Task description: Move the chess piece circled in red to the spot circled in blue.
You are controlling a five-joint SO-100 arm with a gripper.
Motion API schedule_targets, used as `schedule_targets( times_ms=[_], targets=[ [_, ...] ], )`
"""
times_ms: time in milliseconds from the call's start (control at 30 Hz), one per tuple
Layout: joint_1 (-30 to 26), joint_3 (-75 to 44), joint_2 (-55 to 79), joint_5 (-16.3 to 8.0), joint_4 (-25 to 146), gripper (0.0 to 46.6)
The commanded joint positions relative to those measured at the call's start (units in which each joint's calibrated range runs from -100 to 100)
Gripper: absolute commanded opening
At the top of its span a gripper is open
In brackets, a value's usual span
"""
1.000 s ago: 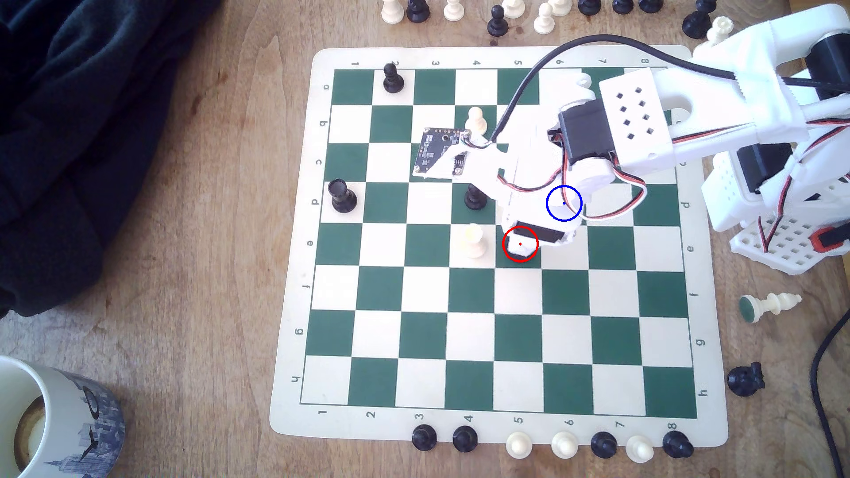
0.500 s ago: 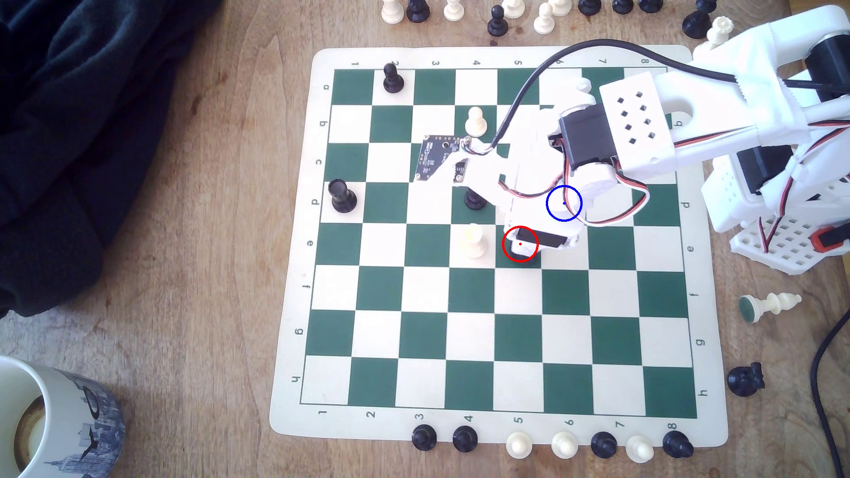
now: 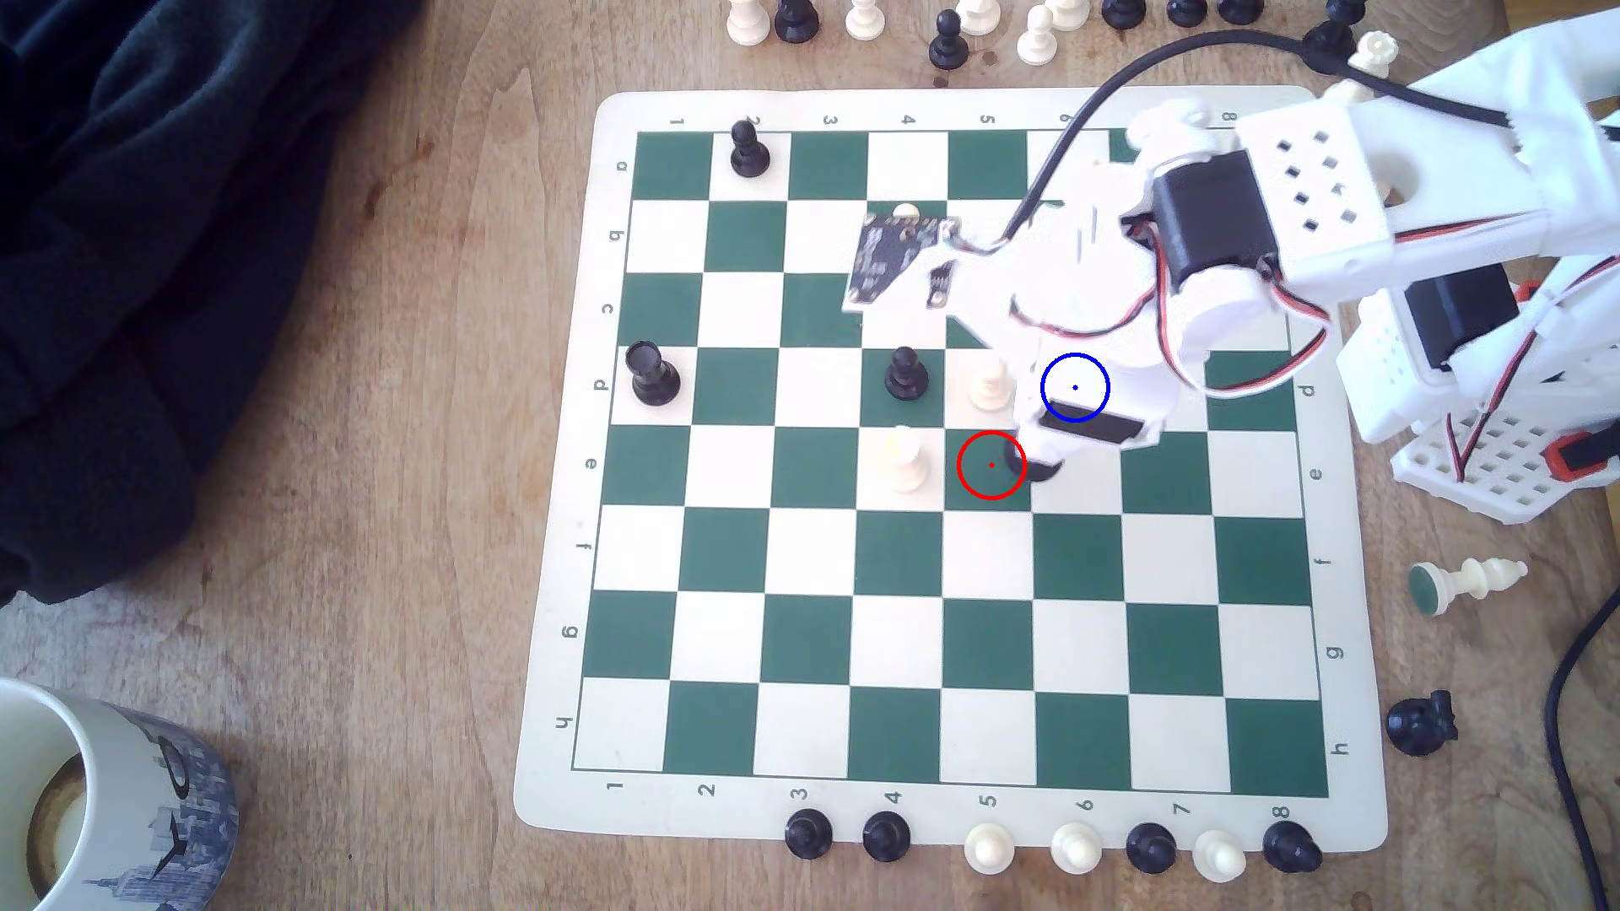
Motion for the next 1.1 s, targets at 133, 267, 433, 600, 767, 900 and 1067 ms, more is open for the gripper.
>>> schedule_targets(
  times_ms=[133,267,433,600,767,900,1067],
  targets=[
    [3.3,4.4,-6.2,1.3,0.2,0.2],
    [4.1,5.3,-5.4,1.7,0.2,0.2],
    [5.6,5.3,-4.7,2.2,0.0,0.2],
    [7.1,5.3,-3.5,2.3,0.1,0.2],
    [7.8,6.1,-3.0,2.7,0.0,0.2],
    [7.9,6.8,-2.0,2.7,-0.6,0.2],
    [8.7,7.6,-1.3,3.0,-1.6,0.2]
  ],
)
